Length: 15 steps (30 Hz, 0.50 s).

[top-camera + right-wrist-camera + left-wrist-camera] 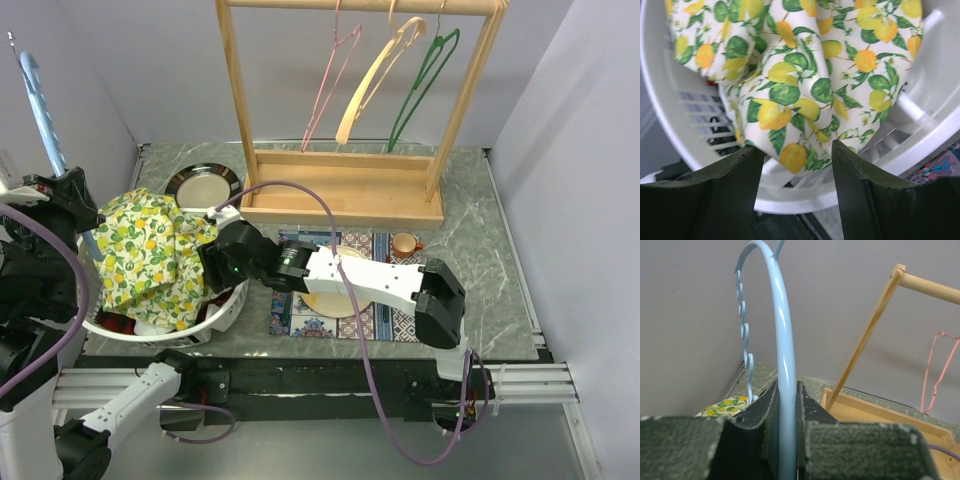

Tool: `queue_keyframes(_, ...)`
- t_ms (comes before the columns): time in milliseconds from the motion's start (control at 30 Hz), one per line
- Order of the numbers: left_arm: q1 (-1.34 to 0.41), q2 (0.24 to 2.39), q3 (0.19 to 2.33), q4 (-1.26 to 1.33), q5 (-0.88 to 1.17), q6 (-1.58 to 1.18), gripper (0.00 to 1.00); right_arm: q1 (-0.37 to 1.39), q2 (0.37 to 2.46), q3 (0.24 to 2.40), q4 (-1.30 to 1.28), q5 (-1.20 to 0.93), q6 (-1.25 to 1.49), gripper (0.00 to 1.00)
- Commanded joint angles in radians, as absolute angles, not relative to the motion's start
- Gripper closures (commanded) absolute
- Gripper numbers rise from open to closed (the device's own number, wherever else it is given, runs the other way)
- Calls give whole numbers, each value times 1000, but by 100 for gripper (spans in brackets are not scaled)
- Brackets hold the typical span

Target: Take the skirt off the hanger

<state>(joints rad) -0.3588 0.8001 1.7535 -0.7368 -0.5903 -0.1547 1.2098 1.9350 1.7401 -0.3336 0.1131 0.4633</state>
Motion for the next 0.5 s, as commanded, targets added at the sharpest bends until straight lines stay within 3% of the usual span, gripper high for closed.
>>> queue_keyframes(0, -357, 781, 1795, -678, -531, -186, 99, 1201, 1884, 1880, -371, 26, 495, 34)
queue_keyframes(133, -357, 769, 1810, -652, -445, -212, 99, 1200, 1954, 2003, -356, 29, 509, 35)
queue_keyframes(300, -357, 732, 1767, -621, -345, -268, 99, 1198, 2086, 2129, -161, 72, 511, 51)
queue_keyframes(467, -357, 686, 1689, -589, -316, -285, 99, 1192, 2253, 2184, 49, 141, 520, 53)
